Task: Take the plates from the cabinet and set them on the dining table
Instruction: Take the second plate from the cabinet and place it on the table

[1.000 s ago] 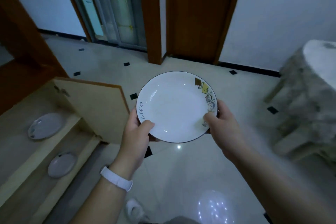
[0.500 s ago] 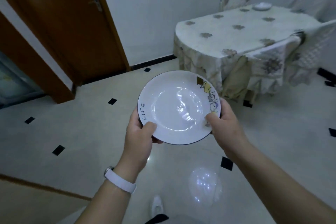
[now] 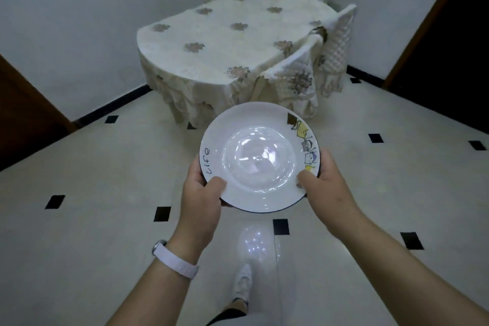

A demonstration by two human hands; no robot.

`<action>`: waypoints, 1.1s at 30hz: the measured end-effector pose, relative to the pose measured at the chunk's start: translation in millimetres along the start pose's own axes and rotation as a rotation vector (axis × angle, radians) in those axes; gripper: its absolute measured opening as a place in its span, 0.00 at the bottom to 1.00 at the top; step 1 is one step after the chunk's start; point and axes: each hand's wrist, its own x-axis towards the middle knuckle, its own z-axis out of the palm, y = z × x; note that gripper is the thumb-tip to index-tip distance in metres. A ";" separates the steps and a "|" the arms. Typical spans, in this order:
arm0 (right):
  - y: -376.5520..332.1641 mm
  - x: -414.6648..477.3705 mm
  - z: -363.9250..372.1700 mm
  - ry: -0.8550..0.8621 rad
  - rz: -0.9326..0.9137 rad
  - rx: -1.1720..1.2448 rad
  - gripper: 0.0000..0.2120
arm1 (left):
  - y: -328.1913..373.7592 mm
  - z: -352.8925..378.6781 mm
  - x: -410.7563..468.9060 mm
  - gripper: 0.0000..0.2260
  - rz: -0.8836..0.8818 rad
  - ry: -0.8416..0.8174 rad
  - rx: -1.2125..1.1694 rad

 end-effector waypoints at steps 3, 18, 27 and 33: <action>-11.0 31.6 5.8 0.048 0.038 -0.009 0.21 | 6.4 5.2 50.2 0.26 -0.044 -0.076 -0.002; -32.0 122.4 -52.6 0.430 0.097 -0.002 0.18 | 7.1 118.5 197.9 0.27 -0.106 -0.489 0.011; -2.7 203.4 -135.2 0.545 0.125 0.054 0.20 | -15.9 228.3 262.4 0.28 -0.134 -0.587 0.109; 7.2 282.9 -220.9 0.524 0.135 0.085 0.23 | -26.3 333.1 307.3 0.27 -0.149 -0.559 0.163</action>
